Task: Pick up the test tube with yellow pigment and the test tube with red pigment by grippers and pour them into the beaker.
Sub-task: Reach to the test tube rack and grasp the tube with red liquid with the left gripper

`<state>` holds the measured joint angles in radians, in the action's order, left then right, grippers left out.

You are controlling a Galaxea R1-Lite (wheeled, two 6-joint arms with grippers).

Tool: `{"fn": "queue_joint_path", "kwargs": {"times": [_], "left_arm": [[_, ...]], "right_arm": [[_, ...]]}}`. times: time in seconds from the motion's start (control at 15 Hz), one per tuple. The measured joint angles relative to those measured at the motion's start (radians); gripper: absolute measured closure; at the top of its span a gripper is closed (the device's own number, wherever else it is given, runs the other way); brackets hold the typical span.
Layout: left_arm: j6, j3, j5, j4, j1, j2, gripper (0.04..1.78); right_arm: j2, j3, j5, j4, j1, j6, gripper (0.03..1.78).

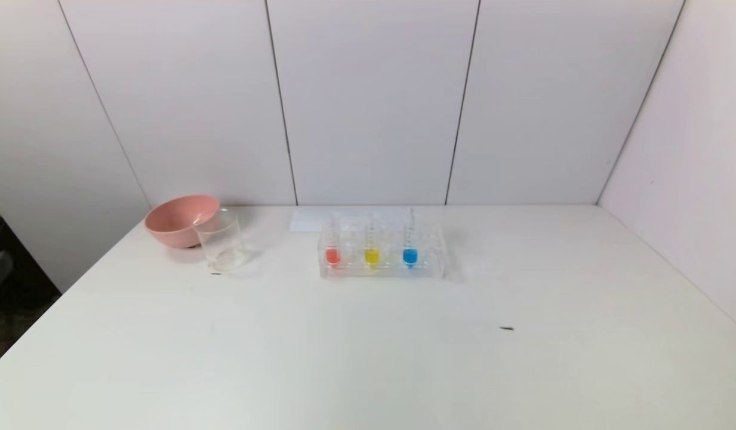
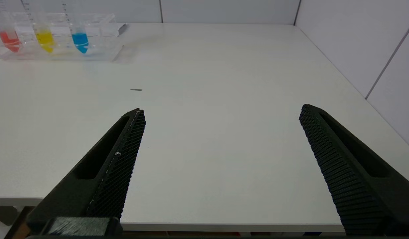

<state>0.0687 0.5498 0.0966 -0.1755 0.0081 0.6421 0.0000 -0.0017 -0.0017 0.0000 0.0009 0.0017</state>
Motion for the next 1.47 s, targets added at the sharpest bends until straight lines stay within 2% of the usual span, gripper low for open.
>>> {"fn": "queue_joint_path", "kwargs": {"times": [0.6,0.73,0.93,1.27,1.47], "left_arm": [[0.000,0.171,0.032,-0.339,-0.012,0.514,0.06],[0.000,0.205,0.033,-0.376,-0.023,0.596,0.06],[-0.006,0.220,0.034,-0.450,-0.045,0.691,0.06],[-0.030,0.217,0.035,-0.491,-0.057,0.804,0.06],[-0.076,0.205,0.032,-0.561,-0.097,0.873,0.06]], "right_arm": [[0.000,0.000,0.000,0.000,0.000,0.000,0.11],[0.000,0.000,0.000,0.000,0.000,0.000,0.11],[0.000,0.000,0.000,0.000,0.000,0.000,0.11],[0.000,0.000,0.000,0.000,0.000,0.000,0.11],[0.000,0.000,0.000,0.000,0.000,0.000,0.11]]}}
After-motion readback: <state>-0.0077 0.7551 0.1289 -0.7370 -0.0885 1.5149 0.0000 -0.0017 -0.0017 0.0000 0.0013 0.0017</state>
